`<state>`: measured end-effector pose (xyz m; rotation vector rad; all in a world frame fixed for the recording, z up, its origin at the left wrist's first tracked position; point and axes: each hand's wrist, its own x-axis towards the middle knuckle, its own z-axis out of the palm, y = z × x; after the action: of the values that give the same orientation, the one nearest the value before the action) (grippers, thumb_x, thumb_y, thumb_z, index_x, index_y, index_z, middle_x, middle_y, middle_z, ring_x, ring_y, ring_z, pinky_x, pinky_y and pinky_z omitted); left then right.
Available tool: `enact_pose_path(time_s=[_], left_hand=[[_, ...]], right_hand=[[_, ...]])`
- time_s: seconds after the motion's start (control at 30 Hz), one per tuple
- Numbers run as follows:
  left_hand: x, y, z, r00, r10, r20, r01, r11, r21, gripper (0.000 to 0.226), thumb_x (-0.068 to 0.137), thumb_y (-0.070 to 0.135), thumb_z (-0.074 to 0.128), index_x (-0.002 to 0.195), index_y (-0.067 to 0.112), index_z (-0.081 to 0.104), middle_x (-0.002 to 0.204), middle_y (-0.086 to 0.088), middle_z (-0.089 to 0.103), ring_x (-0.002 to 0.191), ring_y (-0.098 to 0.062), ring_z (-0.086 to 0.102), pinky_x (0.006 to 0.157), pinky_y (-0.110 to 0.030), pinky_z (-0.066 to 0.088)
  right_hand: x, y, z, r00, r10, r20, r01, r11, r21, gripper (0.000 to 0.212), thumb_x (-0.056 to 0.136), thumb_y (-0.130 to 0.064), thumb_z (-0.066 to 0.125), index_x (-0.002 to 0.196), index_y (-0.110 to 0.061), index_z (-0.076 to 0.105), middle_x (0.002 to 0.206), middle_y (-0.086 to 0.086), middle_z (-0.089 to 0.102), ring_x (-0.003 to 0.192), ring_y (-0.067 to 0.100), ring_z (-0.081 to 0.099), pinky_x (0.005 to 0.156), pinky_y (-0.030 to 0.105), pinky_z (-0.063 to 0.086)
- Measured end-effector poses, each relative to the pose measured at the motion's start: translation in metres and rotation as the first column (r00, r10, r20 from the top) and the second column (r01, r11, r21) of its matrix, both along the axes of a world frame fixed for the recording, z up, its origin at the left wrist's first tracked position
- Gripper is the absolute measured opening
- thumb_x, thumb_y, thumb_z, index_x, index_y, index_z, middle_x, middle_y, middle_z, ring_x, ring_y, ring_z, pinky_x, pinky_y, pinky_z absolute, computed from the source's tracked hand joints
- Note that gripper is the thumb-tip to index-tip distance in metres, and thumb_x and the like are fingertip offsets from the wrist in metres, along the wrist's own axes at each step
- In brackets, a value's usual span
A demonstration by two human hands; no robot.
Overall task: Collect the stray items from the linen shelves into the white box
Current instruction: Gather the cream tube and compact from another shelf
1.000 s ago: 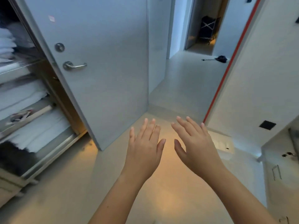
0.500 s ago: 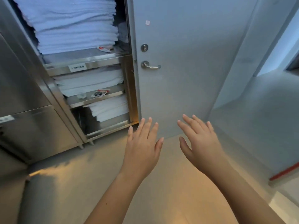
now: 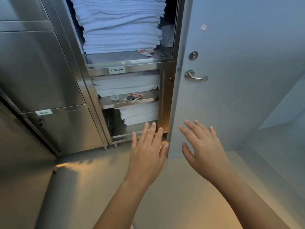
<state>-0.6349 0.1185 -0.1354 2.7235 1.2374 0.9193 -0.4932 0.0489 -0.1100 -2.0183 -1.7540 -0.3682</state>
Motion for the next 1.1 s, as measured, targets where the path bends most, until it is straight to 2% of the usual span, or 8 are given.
enact_pose_path(time_s=[0.1, 0.43, 0.6, 0.7, 0.8, 0.93, 1.0, 1.1], left_hand=[[-0.006, 0.05, -0.001, 1.0, -0.006, 0.008, 0.006, 1.0, 0.004, 0.038, 0.089, 0.025, 0.056, 0.122, 0.006, 0.058, 0.132, -0.016, 0.054, 0.127, -0.034, 0.045, 0.099, -0.061, 0.029], [-0.036, 0.225, 0.014, 0.999, 0.011, -0.034, -0.01, 1.0, 0.024, 0.045, 0.09, 0.033, 0.039, 0.119, 0.006, 0.061, 0.127, -0.014, 0.058, 0.123, -0.034, 0.049, 0.095, -0.06, 0.033], [-0.02, 0.287, 0.011, 0.998, -0.026, -0.052, 0.023, 0.997, -0.068, 0.04, 0.094, 0.029, 0.047, 0.128, 0.008, 0.053, 0.139, -0.013, 0.048, 0.134, -0.031, 0.036, 0.105, -0.056, 0.025], [0.001, 0.316, 0.011, 0.995, -0.053, -0.089, 0.05, 0.998, -0.037, 0.046, 0.092, 0.034, 0.034, 0.122, 0.008, 0.058, 0.131, -0.012, 0.056, 0.127, -0.031, 0.046, 0.098, -0.056, 0.034], [0.023, 0.347, 0.003, 0.993, -0.057, -0.106, 0.055, 0.998, -0.023, 0.047, 0.09, 0.034, 0.033, 0.119, 0.01, 0.061, 0.126, -0.01, 0.06, 0.123, -0.03, 0.05, 0.095, -0.055, 0.038], [0.061, 0.399, -0.007, 0.995, -0.038, -0.097, 0.033, 0.998, -0.053, 0.039, 0.093, 0.03, 0.048, 0.126, 0.01, 0.055, 0.134, -0.012, 0.053, 0.129, -0.031, 0.043, 0.102, -0.052, 0.022], [0.086, 0.425, -0.005, 0.995, -0.044, -0.085, 0.037, 0.996, -0.086, 0.042, 0.095, 0.03, 0.042, 0.133, 0.012, 0.049, 0.142, -0.011, 0.044, 0.136, -0.03, 0.033, 0.106, -0.048, 0.01], [0.121, 0.462, 0.0, 0.997, -0.045, -0.064, 0.039, 0.995, -0.095, 0.046, 0.096, 0.034, 0.034, 0.138, 0.015, 0.042, 0.148, -0.007, 0.036, 0.14, -0.026, 0.023, 0.107, -0.044, 0.001]], right_hand=[[-0.006, 0.051, 0.001, 1.0, 0.01, -0.015, -0.011, 1.0, -0.016, 0.044, 0.075, -0.006, 0.071, 0.118, -0.006, 0.062, 0.126, 0.015, 0.058, 0.12, 0.038, 0.051, 0.095, 0.061, 0.036], [-0.033, 0.23, 0.01, 0.999, 0.05, -0.01, -0.05, 0.999, 0.006, 0.046, 0.07, -0.007, 0.076, 0.114, -0.006, 0.064, 0.122, 0.015, 0.061, 0.116, 0.037, 0.054, 0.09, 0.062, 0.041], [-0.018, 0.281, -0.003, 0.999, -0.014, -0.052, 0.012, 0.999, -0.036, 0.046, 0.072, -0.009, 0.076, 0.117, -0.009, 0.063, 0.125, 0.012, 0.06, 0.119, 0.036, 0.052, 0.094, 0.059, 0.037], [-0.005, 0.313, -0.005, 0.997, -0.013, -0.079, 0.009, 0.998, -0.059, 0.045, 0.075, -0.01, 0.073, 0.119, -0.009, 0.061, 0.127, 0.012, 0.058, 0.121, 0.036, 0.05, 0.096, 0.058, 0.034], [0.014, 0.348, -0.01, 0.997, 0.002, -0.078, -0.007, 0.997, -0.073, 0.047, 0.076, -0.01, 0.073, 0.12, -0.011, 0.06, 0.128, 0.011, 0.058, 0.123, 0.035, 0.049, 0.098, 0.054, 0.029], [0.053, 0.404, -0.016, 0.996, 0.056, -0.073, -0.063, 0.992, -0.105, 0.046, 0.085, -0.016, 0.063, 0.13, -0.015, 0.052, 0.14, 0.007, 0.047, 0.133, 0.029, 0.036, 0.106, 0.049, 0.019], [0.078, 0.432, -0.015, 0.994, 0.077, -0.082, -0.087, 0.987, -0.134, 0.047, 0.092, -0.022, 0.053, 0.138, -0.02, 0.043, 0.147, 0.002, 0.036, 0.139, 0.024, 0.025, 0.11, 0.044, 0.01], [0.114, 0.467, -0.011, 0.992, 0.078, -0.099, -0.09, 0.989, -0.116, 0.046, 0.087, -0.017, 0.06, 0.132, -0.017, 0.05, 0.142, 0.006, 0.045, 0.135, 0.028, 0.034, 0.106, 0.044, 0.014]])
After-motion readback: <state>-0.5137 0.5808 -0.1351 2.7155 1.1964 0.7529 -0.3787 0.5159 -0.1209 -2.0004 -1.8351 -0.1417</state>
